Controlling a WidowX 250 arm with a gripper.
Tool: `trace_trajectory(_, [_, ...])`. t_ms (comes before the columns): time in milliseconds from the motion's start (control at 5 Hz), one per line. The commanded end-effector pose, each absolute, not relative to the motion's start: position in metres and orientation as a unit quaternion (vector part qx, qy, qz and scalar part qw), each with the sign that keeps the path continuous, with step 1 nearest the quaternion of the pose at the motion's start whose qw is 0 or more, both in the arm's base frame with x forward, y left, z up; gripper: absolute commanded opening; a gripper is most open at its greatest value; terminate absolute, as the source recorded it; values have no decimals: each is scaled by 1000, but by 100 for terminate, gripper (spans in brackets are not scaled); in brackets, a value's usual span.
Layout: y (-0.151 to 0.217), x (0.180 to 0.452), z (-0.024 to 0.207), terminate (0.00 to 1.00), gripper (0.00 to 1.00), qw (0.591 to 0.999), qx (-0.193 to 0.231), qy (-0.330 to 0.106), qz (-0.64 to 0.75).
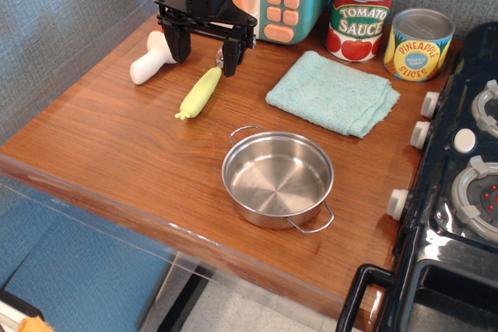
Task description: Place the mushroom in the pot
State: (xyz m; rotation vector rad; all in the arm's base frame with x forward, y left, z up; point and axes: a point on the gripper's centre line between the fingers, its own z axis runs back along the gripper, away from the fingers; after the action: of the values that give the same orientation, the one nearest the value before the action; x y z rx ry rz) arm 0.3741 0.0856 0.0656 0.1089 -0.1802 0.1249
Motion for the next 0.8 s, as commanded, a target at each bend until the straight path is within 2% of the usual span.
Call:
trace_trajectory(0, [86, 374, 66, 0, 100, 993, 54, -90, 62])
trace_trajectory(200, [110, 387, 72, 0, 100, 991, 23, -103, 79])
trace_trajectory(600, [171, 404, 83, 0, 100, 988, 29, -110, 106])
